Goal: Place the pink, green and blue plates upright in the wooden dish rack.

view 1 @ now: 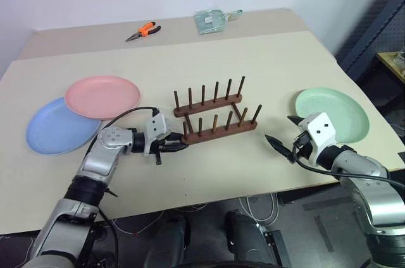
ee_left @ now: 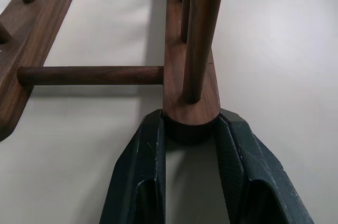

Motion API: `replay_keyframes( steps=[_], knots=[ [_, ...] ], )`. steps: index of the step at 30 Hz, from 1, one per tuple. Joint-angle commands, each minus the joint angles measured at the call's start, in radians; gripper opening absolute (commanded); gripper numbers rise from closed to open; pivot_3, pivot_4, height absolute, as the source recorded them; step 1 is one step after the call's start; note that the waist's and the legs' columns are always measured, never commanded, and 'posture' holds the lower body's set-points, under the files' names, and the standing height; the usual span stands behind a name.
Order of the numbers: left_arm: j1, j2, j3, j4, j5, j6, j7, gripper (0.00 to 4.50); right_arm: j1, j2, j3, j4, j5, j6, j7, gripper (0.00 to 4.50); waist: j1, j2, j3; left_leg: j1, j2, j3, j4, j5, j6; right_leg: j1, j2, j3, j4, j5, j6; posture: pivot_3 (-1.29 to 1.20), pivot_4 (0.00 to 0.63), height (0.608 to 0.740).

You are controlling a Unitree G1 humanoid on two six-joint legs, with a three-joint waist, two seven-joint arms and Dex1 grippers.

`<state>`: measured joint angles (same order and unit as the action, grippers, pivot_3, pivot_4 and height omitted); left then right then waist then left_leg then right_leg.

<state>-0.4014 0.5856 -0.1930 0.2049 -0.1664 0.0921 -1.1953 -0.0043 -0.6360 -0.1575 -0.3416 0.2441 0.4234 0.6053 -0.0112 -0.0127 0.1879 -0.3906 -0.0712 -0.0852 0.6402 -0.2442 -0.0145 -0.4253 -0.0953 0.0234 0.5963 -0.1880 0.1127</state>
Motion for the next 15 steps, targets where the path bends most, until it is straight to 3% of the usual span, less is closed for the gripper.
replay_keyframes(
  steps=[1,6,9,12,15],
  knots=[
    [0.019,0.029,0.002,-0.039,-0.004,0.042,-0.012,1.22,-0.012,-0.022,-0.021,0.013,-0.013,-0.033,0.008,4.5,0.001,0.0,0.0,0.0,0.0,0.0,0.0,0.0,0.0,0.0,0.0,0.0,0.0,0.0,0.0,0.0,0.15,0.739],
    [0.055,0.065,0.057,-0.035,0.009,0.111,0.079,3.6,0.042,-0.082,-0.065,0.031,-0.019,-0.046,0.052,4.5,0.002,0.0,0.0,0.0,0.0,0.0,0.0,0.0,0.0,0.0,0.0,0.0,0.0,0.0,0.0,0.0,0.15,0.739],
    [0.154,0.132,0.111,-0.124,-0.043,0.192,0.068,3.67,0.08,-0.103,-0.077,-0.022,0.034,-0.028,0.113,3.21,-0.011,0.0,0.0,0.001,0.001,0.0,-0.001,0.0,0.001,0.0,0.0,0.0,0.001,0.0,0.0,0.0,0.15,0.739],
    [0.279,0.183,0.141,-0.282,-0.124,0.279,0.041,2.67,0.101,-0.106,-0.048,-0.079,0.068,0.0,0.151,1.56,-0.029,0.001,-0.001,0.003,0.003,0.001,-0.003,0.0,0.001,0.0,0.002,0.001,0.001,-0.002,0.003,0.0,0.15,0.739],
    [0.353,0.167,0.13,-0.425,-0.184,0.352,0.066,1.17,0.097,-0.094,0.012,-0.101,0.053,0.004,0.159,0.04,-0.026,0.002,-0.001,0.003,0.003,0.001,-0.004,0.0,0.001,0.0,0.001,0.001,0.0,-0.003,0.003,0.0,0.15,0.739]
  ],
)
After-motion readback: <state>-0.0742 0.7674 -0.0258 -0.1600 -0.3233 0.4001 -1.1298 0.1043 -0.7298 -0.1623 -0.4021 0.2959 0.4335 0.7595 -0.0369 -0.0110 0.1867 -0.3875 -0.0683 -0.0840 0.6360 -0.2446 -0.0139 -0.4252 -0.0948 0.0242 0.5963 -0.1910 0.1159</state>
